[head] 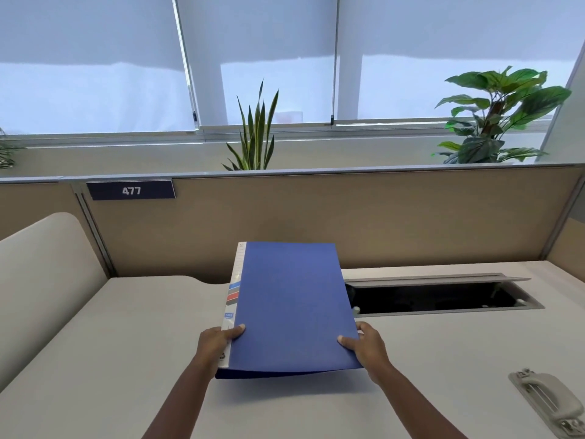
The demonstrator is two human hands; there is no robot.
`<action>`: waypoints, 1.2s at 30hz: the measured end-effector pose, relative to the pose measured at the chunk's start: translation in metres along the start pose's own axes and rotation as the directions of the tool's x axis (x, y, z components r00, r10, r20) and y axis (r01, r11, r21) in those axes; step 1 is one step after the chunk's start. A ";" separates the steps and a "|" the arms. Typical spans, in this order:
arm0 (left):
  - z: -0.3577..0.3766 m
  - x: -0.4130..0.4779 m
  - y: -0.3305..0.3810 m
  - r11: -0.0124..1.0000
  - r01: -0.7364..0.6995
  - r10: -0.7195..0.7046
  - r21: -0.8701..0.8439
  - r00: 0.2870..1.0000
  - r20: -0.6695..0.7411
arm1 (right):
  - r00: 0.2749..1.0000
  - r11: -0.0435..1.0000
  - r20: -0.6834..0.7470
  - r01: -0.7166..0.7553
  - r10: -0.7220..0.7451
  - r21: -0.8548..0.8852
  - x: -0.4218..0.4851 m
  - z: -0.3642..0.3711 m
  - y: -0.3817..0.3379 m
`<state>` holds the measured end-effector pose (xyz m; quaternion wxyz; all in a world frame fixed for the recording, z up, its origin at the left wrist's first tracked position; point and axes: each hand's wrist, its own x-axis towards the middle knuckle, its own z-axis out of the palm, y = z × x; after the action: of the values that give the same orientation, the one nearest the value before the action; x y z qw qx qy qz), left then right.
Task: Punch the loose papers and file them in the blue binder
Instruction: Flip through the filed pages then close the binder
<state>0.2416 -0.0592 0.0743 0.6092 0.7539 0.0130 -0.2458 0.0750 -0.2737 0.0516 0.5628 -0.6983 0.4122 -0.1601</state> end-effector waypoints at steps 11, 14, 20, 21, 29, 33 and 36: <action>0.019 0.052 -0.011 0.998 0.038 -0.036 0.050 0.999 -0.039 | 0.996 0.994 -0.037 -0.087 0.084 -0.074 0.045 0.022 0.012; 0.023 0.058 -0.015 0.997 0.038 -0.035 0.066 0.999 -0.042 | 0.993 0.990 -0.041 -0.114 0.111 -0.081 0.050 0.025 0.017; 0.031 0.069 -0.020 0.990 -0.011 0.017 0.142 0.999 -0.045 | 0.991 0.986 -0.073 -0.119 0.111 -0.116 0.059 0.025 0.018; 0.032 0.069 -0.019 0.986 -0.021 0.029 0.164 0.998 -0.047 | 0.992 0.984 -0.076 -0.114 0.104 -0.136 0.060 0.025 0.017; 0.044 0.072 -0.016 0.867 -0.069 0.136 0.494 0.985 -0.102 | 0.987 0.789 -0.159 -0.074 -0.031 -0.610 0.055 0.027 0.011; 0.045 0.072 -0.018 0.820 -0.058 0.163 0.570 0.977 -0.134 | 0.986 0.697 -0.137 -0.036 -0.089 -0.716 0.055 0.028 0.015; 0.045 0.071 -0.020 0.815 -0.077 0.177 0.574 0.977 -0.120 | 0.989 0.716 -0.106 0.001 -0.105 -0.698 0.057 0.025 0.022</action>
<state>0.2814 -0.1159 0.0226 0.3702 0.9175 -0.0598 -0.1329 0.1181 -0.3012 0.0096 0.2244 -0.8574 0.4596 -0.0572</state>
